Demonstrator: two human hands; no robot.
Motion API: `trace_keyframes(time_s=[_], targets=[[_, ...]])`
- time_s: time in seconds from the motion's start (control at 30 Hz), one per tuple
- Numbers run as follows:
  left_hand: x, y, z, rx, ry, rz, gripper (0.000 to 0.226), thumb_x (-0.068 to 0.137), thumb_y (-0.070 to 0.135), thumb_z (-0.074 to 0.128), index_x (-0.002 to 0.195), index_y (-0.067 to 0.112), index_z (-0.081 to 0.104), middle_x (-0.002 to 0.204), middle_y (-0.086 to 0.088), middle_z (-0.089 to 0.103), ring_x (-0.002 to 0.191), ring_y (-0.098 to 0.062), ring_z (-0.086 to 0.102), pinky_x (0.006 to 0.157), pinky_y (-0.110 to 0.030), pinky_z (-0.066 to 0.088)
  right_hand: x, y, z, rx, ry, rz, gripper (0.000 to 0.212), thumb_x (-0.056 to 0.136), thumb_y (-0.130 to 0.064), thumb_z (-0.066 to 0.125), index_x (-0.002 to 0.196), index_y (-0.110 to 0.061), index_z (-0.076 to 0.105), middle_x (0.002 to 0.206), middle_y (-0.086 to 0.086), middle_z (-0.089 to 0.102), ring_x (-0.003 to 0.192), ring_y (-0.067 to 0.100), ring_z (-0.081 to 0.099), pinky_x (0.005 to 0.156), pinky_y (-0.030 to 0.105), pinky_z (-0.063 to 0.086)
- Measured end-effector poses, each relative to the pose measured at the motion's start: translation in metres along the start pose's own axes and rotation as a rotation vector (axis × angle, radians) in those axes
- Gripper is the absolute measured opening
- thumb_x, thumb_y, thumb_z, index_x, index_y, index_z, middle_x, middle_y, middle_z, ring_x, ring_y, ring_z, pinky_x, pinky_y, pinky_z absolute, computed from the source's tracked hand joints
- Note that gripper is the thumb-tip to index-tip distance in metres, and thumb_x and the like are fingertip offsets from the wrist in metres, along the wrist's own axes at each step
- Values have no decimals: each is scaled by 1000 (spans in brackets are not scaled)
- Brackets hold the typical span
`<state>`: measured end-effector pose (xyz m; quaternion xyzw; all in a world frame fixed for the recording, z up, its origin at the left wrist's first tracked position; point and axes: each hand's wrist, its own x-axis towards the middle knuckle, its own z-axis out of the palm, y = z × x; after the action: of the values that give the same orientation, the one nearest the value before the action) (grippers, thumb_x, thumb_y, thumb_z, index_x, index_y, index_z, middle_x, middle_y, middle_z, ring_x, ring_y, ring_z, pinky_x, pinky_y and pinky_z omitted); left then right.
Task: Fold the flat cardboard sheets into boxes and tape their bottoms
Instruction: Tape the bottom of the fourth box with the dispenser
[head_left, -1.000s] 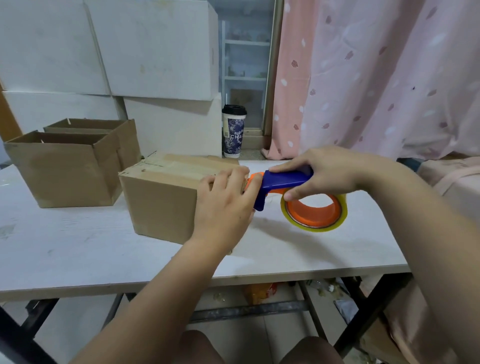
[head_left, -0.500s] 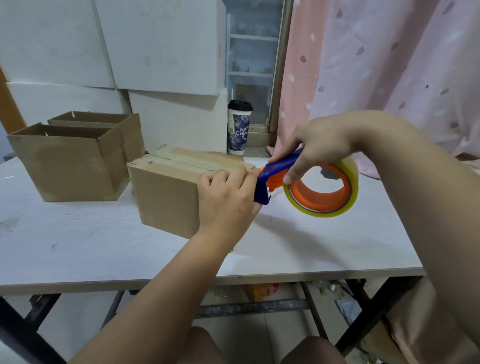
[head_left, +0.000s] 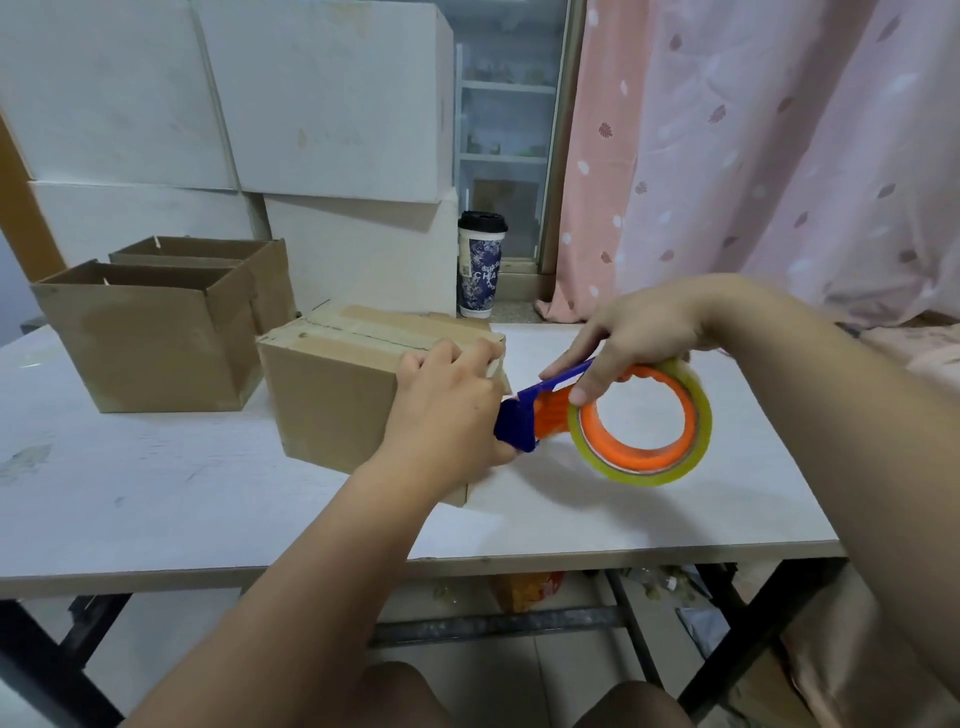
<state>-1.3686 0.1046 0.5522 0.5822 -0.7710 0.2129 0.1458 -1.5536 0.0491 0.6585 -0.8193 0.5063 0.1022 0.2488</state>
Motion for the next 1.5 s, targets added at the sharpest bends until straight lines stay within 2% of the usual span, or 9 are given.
trace_keyframes(time_s=[0.17, 0.33, 0.67, 0.87, 1.03, 1.17, 1.23, 1.37, 1.5], targets=[[0, -10, -14, 33, -182, 103, 73, 60, 81, 55, 118, 38, 57, 147, 10, 22, 116, -22, 33, 92, -37, 33, 1, 38, 33, 351, -125, -63, 46, 64, -47, 74, 98, -18, 73, 74, 6, 48, 66, 19, 42, 52, 25, 38], [1, -17, -20, 20, -201, 156, 105, 57, 84, 48, 145, 46, 3, 150, 9, 21, 115, -21, 37, 98, -37, 35, 9, 70, 69, 764, -264, -77, 33, 67, -42, 73, 79, -14, 62, 65, 3, 45, 54, 12, 39, 48, 21, 36], [10, -28, -14, 148, -132, 292, 75, 82, 72, 26, 147, 38, 13, 149, 9, 24, 107, -18, 40, 94, -30, 37, 17, 97, 105, 1189, -733, -104, 34, 70, -51, 77, 77, -18, 69, 67, -7, 54, 51, 1, 47, 51, 12, 36], [10, -23, -4, 167, -68, 141, 71, 91, 50, 38, 150, 28, 4, 154, -2, 15, 124, -23, 35, 101, -34, 31, 19, 109, 114, 1377, -574, -139, 36, 65, -44, 84, 78, -13, 73, 65, -1, 60, 49, 6, 52, 50, 14, 39], [12, -15, -2, 79, -15, 74, 46, 93, 33, 30, 138, 25, 40, 135, 0, 45, 111, -24, 49, 91, -34, 31, 19, 114, 116, 1500, -376, -175, 40, 56, -39, 91, 76, -9, 73, 61, 5, 60, 44, 11, 53, 45, 18, 44], [10, -15, -5, 62, -11, 86, 39, 95, 33, 30, 120, 26, 59, 136, -2, 47, 104, -25, 52, 92, -33, 32, 18, 117, 115, 1514, -301, -215, 40, 57, -42, 90, 77, -12, 74, 62, 4, 61, 44, 10, 53, 48, 18, 42], [7, -20, -10, -4, -23, 93, 37, 96, 35, 33, 122, 32, 58, 140, 0, 45, 105, -24, 52, 94, -32, 32, 16, 116, 112, 1511, -280, -258, 38, 61, -45, 87, 78, -13, 74, 62, 2, 62, 45, 9, 53, 49, 17, 41], [-6, -28, -21, -169, -29, 56, 52, 95, 38, 39, 145, 37, 23, 131, 6, 54, 110, -21, 52, 91, -32, 34, 11, 112, 102, 1490, -151, -333, 37, 62, -51, 84, 74, -17, 75, 59, -1, 62, 45, 6, 52, 51, 17, 39], [-23, -30, -33, -293, 40, -47, 47, 92, 48, 46, 136, 35, 44, 123, 12, 60, 112, -14, 51, 82, -27, 35, 9, 97, 90, 1495, -144, -438, 34, 69, -50, 80, 77, -17, 74, 63, -1, 62, 47, 7, 51, 51, 17, 38]])
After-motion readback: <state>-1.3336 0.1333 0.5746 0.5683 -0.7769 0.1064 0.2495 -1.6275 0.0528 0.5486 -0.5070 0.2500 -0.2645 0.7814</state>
